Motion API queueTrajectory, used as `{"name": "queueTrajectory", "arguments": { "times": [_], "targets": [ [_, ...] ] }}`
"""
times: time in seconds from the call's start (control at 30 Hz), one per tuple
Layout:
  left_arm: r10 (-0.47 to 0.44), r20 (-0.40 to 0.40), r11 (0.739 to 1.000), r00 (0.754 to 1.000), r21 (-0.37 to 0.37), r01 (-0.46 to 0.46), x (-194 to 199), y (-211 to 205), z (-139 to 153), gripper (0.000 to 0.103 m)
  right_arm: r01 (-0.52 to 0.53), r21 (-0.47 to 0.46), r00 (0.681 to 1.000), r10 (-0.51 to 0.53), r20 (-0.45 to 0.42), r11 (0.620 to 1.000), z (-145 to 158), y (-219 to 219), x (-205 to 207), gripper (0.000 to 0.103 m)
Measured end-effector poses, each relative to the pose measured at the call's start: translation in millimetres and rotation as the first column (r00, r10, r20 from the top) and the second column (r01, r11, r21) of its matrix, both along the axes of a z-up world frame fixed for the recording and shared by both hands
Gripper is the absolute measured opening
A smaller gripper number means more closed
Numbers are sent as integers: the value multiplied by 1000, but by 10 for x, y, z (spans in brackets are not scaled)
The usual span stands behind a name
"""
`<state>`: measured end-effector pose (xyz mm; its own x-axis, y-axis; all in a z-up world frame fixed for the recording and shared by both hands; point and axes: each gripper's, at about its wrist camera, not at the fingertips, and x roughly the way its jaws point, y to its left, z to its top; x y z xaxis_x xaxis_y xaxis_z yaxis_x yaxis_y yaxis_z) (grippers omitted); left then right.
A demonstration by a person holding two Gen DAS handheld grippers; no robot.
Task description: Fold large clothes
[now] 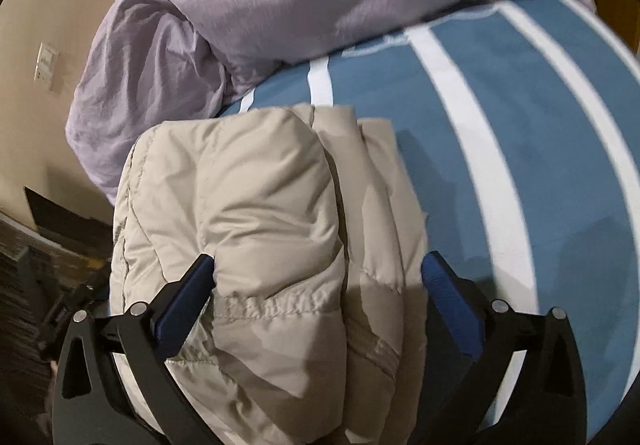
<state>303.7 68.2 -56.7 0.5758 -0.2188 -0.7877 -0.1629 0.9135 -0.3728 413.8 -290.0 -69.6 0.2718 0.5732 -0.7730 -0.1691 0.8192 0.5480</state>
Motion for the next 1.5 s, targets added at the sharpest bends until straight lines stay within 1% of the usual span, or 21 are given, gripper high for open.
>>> {"name": "queueTrajectory", "arguments": {
  "times": [0.07, 0.2, 0.3, 0.37, 0.5, 0.7, 0.97, 1.13, 1.2, 1.27, 1.3, 1.33, 1.37, 1.4, 1.5],
  "targets": [
    [0, -7, 999, 1000, -34, -1, 7, 25, -42, 99, -14, 14, 999, 14, -31, 1000, -46, -5, 42, 102],
    [3, -31, 992, 1000, -126, -7, 62, 72, -151, 101, -32, 49, 995, 36, -93, 998, -120, -27, 116, 102],
    [3, -50, 975, 999, -220, -14, 103, 123, -254, 101, -42, 42, 993, 46, -110, 998, -121, -10, 132, 102],
    [3, -58, 964, 998, -264, -19, 118, 143, -305, 101, -46, 42, 991, 51, -122, 998, -124, -24, 146, 102],
    [-6, -64, 950, 998, -313, -14, 132, 158, -362, 101, -49, 52, 988, 56, -145, 997, -139, -50, 173, 102],
    [-39, -75, 922, 996, -387, 7, 219, 147, -430, 101, -26, 126, 979, 51, -199, 992, -265, -86, 214, 102],
    [-59, -80, 911, 995, -412, 20, 304, 129, -470, 101, -32, 180, 968, 76, -241, 983, -358, -98, 262, 102],
    [-56, -84, 905, 995, -426, 15, 313, 133, -477, 101, -27, 200, 967, 76, -242, 980, -382, -68, 269, 102],
    [-58, -83, 902, 995, -430, 17, 313, 133, -454, 99, -30, 217, 970, 81, -231, 976, -371, -42, 254, 102],
    [-60, -77, 900, 995, -436, 20, 316, 139, -421, 92, -32, 235, 972, 85, -220, 971, -361, -32, 242, 101],
    [-62, -72, 898, 995, -439, 25, 318, 149, -390, 89, -30, 248, 972, 85, -217, 968, -357, -27, 240, 96],
    [-64, -68, 897, 996, -440, 27, 319, 165, -372, 85, -27, 268, 973, 87, -213, 963, -353, -38, 241, 93],
    [-64, -63, 897, 996, -442, 30, 325, 184, -344, 82, -25, 286, 974, 88, -210, 958, -346, -43, 246, 87],
    [-63, -58, 897, 996, -441, 31, 338, 200, -315, 80, -26, 301, 975, 91, -205, 953, -333, -32, 256, 82],
    [-59, -42, 907, 997, -420, 36, 402, 247, -208, 75, -28, 322, 977, 94, -190, 946, -292, 35, 298, 73]
  ]
}}
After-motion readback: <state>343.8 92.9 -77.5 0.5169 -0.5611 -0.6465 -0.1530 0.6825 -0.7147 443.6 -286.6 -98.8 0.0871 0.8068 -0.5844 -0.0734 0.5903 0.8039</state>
